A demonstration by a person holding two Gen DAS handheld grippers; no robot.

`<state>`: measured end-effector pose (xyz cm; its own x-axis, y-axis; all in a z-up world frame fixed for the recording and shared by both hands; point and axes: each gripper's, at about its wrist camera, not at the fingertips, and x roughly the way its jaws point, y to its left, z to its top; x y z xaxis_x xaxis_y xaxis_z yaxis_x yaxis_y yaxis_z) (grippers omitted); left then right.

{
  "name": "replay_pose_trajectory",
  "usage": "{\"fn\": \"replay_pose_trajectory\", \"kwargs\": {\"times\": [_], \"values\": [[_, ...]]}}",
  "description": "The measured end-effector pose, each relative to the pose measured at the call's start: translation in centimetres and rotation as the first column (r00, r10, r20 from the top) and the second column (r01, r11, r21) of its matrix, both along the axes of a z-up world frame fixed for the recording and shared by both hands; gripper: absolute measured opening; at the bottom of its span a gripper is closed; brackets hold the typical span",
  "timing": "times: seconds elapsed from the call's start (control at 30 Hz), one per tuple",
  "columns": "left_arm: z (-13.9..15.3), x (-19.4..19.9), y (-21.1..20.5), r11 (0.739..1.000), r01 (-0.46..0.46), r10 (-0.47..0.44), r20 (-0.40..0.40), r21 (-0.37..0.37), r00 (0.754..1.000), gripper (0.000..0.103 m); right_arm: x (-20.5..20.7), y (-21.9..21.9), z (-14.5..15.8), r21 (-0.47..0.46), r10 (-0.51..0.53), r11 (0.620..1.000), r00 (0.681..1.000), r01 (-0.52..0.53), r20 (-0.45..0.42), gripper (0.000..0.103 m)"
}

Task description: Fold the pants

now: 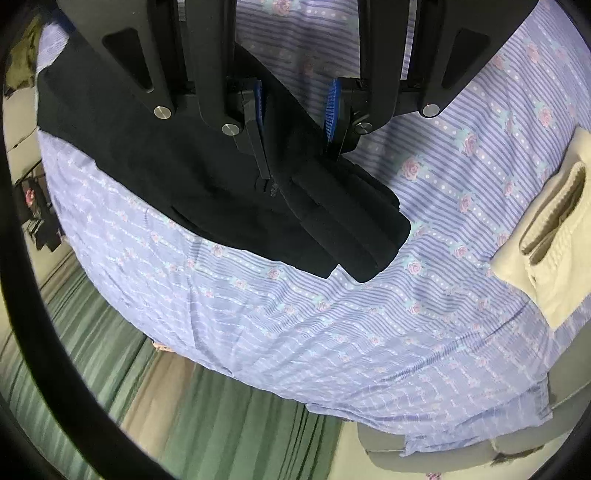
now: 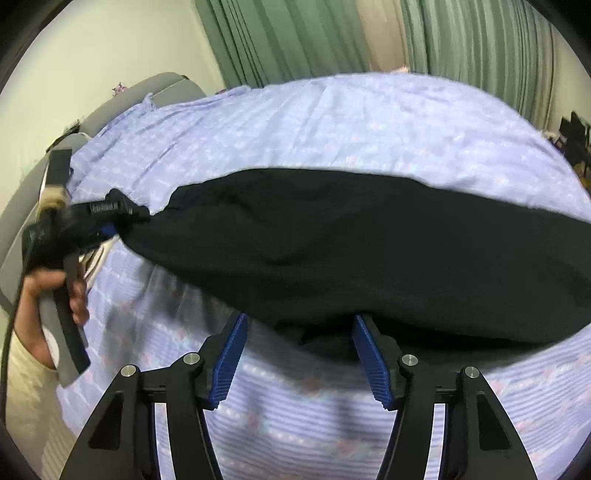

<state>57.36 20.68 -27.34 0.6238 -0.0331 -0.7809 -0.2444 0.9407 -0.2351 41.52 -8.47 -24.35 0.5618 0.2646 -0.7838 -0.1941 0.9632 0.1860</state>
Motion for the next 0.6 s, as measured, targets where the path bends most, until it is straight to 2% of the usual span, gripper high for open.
{"fn": "replay_pose_trajectory", "kwargs": {"times": [0.07,0.3,0.37,0.5,0.53,0.6], "values": [[0.1,-0.9,0.3,1.000,0.001,-0.001,-0.001,0.010,1.000,0.026,0.4,-0.3,-0.6,0.014,0.007,1.000,1.000,-0.007,-0.020,0.061],[-0.2,-0.9,-0.5,1.000,0.014,-0.014,-0.013,0.014,1.000,0.026,1.9,-0.6,-5.6,0.174,0.034,0.985,0.976,0.004,-0.215,0.061],[-0.4,-0.9,-0.4,1.000,0.015,-0.014,-0.016,0.013,1.000,0.026,1.6,0.1,-5.7,0.174,0.059,0.984,0.979,-0.024,-0.194,0.060],[-1.6,-1.3,2.0,0.997,-0.023,0.019,-0.047,-0.077,0.999,0.027,2.7,1.9,-3.6,0.156,0.128,0.981,0.989,-0.116,-0.073,0.057],[-2.0,-1.5,2.6,0.995,-0.029,0.023,-0.061,-0.100,0.998,0.028,3.0,2.3,-3.4,0.134,0.134,0.983,0.990,-0.126,-0.052,0.054],[-3.0,-2.0,3.3,0.993,-0.029,0.018,-0.087,-0.118,0.996,0.029,3.0,2.9,-4.1,0.078,0.158,0.985,0.986,-0.153,-0.062,0.039]]}}
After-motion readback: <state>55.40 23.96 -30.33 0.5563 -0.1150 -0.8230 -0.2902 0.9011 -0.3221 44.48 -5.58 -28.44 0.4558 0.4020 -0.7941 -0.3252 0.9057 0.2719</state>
